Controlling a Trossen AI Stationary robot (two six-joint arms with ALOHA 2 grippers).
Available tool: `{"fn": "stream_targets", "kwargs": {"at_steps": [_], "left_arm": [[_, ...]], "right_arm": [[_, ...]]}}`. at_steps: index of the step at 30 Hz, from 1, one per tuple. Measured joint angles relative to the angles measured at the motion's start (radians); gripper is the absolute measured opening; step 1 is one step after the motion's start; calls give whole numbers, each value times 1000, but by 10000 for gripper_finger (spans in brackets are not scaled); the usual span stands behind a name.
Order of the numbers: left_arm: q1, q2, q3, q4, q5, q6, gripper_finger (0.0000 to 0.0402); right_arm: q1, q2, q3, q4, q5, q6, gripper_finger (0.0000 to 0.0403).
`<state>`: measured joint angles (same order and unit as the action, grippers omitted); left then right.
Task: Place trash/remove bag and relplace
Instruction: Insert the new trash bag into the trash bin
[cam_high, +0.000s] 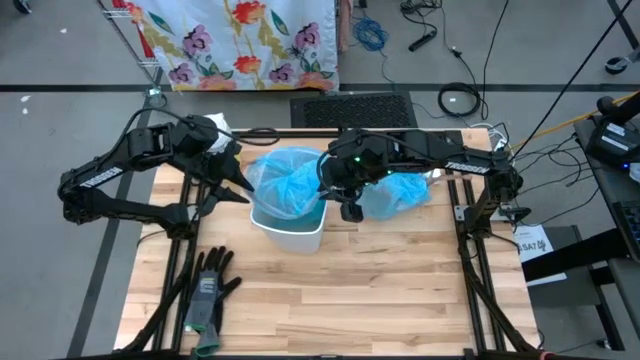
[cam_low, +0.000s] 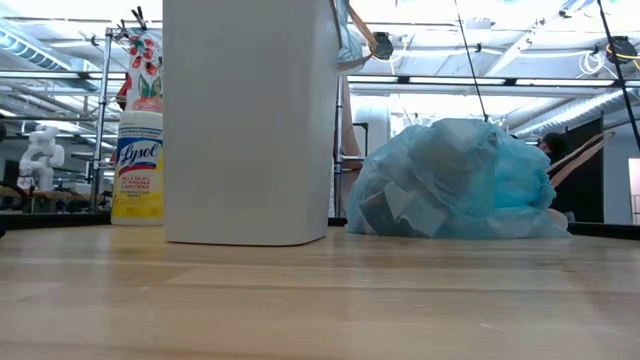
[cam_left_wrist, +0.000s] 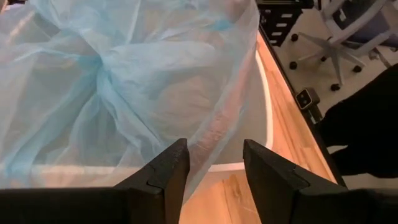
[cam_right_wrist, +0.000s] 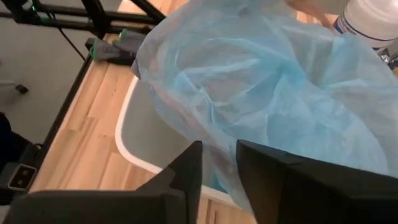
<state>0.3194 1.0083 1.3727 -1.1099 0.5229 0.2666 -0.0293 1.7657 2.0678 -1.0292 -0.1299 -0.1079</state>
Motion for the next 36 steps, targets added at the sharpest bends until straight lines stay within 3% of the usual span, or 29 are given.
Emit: {"fn": "stream_targets", "kwargs": {"at_steps": [6,10,20,26,36], "left_arm": [[-41,0,0,0,-3,-28,73],[-72,0,0,0,-3,-77,10],[-170,0,0,1,-21,-241,2],[-253,0,0,1,-91,-337,1],[-427,12,0,3,-246,-543,1]], "right_arm": [[19,-4,0,-2,0,17,10],[26,-4,0,-7,-1,41,9],[83,-5,0,6,4,135,1],[152,-4,0,9,8,226,0],[243,61,0,1,128,298,0]]}}
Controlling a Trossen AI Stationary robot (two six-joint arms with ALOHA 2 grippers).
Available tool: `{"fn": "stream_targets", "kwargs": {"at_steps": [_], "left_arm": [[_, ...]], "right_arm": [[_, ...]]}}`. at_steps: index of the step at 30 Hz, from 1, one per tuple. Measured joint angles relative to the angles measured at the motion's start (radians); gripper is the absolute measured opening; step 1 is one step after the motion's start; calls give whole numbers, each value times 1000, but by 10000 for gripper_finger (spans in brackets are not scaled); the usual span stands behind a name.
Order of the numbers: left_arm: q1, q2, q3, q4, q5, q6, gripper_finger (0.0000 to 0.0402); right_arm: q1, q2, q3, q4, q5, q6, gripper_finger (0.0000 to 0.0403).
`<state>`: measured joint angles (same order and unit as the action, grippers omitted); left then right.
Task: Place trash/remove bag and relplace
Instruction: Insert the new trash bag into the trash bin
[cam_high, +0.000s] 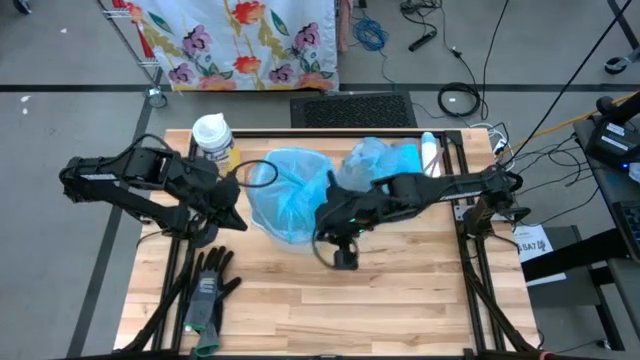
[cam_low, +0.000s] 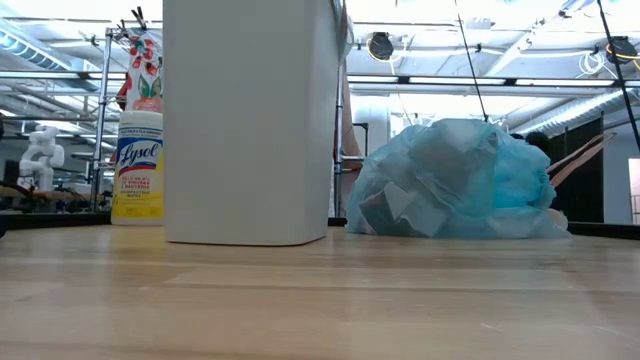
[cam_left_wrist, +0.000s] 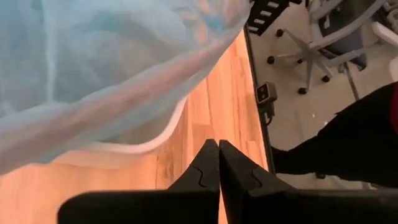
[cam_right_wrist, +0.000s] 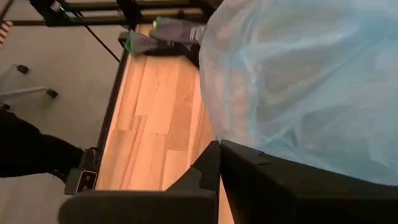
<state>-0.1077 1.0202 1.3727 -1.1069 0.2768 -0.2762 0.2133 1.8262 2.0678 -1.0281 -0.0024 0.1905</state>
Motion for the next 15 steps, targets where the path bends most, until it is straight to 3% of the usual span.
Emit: {"fn": "stream_targets", "kwargs": {"at_steps": [15], "left_arm": [[-182,66,0,0,-182,-33,0]], "right_arm": [[47,149,0,-53,64,9,0]]}}
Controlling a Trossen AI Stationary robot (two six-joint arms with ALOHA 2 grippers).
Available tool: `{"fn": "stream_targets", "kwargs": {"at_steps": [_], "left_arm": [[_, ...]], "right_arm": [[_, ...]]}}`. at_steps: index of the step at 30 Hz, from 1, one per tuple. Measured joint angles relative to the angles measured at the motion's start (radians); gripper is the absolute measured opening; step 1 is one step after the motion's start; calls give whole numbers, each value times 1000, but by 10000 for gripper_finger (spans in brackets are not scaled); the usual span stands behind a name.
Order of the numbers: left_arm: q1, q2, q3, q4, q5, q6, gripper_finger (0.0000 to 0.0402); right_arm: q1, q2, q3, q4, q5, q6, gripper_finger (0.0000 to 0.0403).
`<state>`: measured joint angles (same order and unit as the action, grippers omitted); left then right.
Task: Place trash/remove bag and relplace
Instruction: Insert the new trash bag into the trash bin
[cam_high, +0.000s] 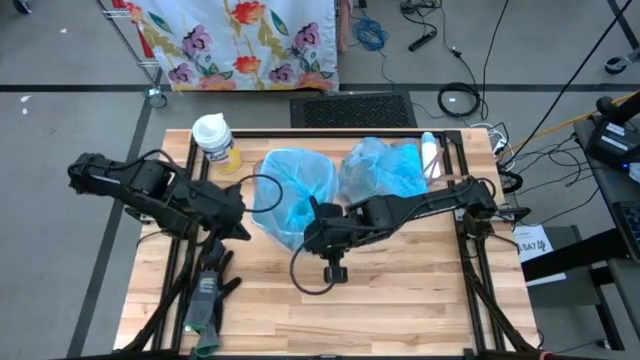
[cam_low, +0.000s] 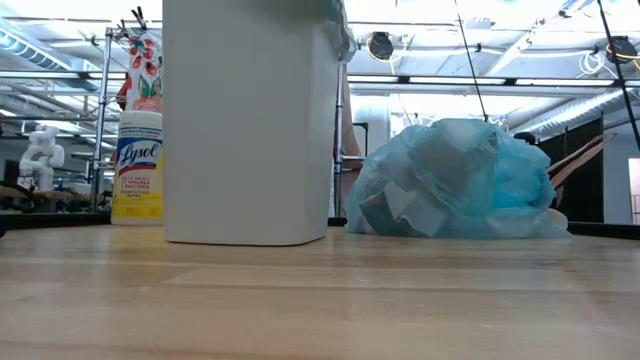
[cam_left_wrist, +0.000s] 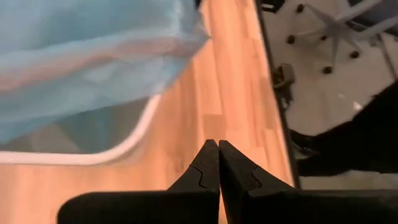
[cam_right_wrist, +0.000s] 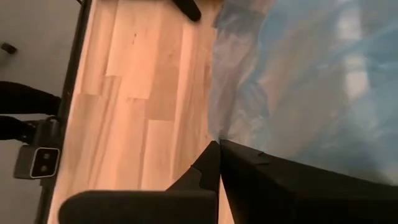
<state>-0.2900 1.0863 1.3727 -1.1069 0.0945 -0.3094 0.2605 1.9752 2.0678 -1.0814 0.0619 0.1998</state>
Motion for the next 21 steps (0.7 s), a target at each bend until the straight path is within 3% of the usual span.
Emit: {"fn": "stream_targets", "kwargs": {"at_steps": [6,14,21], "left_arm": [[-20,-19,0,42,-115,23,0],[-20,-22,0,92,-143,241,0],[-20,-23,36,99,-303,446,0]], "right_arm": [[4,-1,0,32,-13,2,0],[4,-10,0,83,-16,-1,0],[3,-10,0,85,-15,9,0]]}}
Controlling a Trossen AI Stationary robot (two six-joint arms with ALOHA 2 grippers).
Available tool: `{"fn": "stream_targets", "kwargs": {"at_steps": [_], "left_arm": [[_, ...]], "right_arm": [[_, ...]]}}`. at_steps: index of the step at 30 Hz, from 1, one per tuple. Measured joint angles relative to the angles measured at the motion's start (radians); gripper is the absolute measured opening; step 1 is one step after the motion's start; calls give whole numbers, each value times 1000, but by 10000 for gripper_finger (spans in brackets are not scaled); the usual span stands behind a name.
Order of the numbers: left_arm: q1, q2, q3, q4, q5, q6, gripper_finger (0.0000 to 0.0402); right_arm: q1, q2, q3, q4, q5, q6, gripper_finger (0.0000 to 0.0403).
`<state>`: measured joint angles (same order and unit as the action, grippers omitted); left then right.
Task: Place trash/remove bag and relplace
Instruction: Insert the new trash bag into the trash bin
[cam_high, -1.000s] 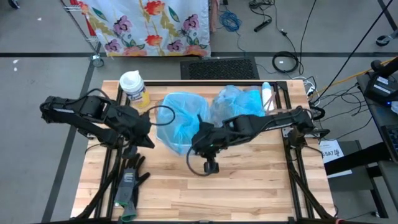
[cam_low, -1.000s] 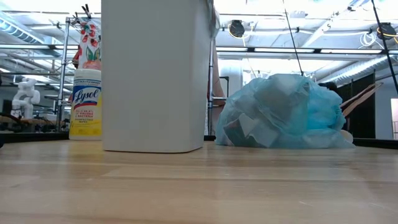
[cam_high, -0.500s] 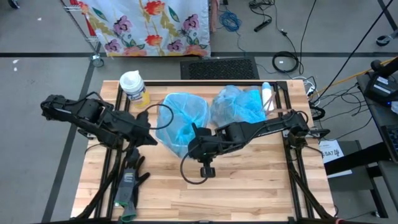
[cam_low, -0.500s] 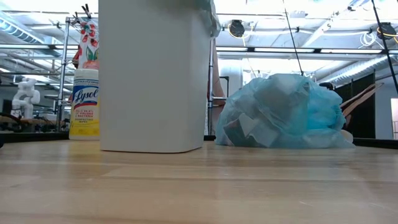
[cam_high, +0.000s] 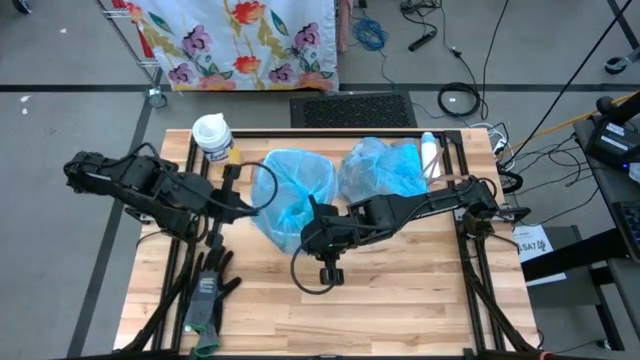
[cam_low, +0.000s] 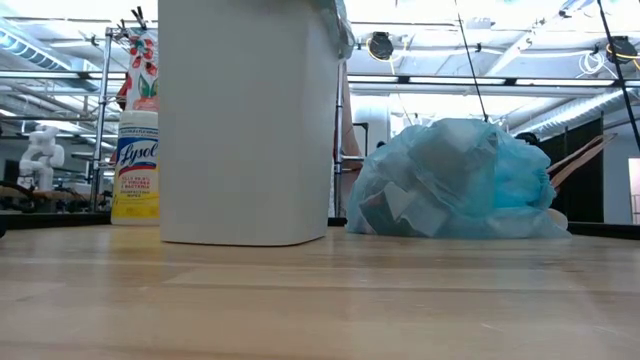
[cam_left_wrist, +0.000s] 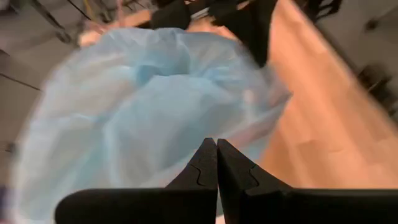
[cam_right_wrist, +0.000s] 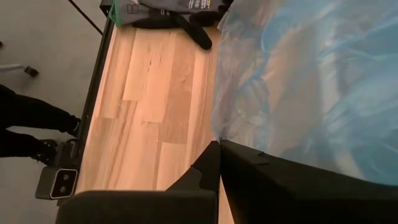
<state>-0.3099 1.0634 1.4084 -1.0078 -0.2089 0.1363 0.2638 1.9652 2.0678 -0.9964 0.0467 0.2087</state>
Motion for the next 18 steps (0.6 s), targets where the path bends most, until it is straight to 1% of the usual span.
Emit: {"fn": "stream_targets", "kwargs": {"at_steps": [3,6,8,13,18], "left_arm": [[0,1,1,-2,-42,101,2],[3,13,1,-3,-57,161,12],[3,23,1,-4,-86,186,20],[3,48,1,-13,-107,188,47],[3,49,1,-62,-112,188,87]], "right_arm": [[0,0,0,1,0,13,0],[0,0,0,1,0,15,0],[0,0,0,1,0,15,0],[0,0,0,2,0,15,0],[0,0,0,5,0,15,0]]}}
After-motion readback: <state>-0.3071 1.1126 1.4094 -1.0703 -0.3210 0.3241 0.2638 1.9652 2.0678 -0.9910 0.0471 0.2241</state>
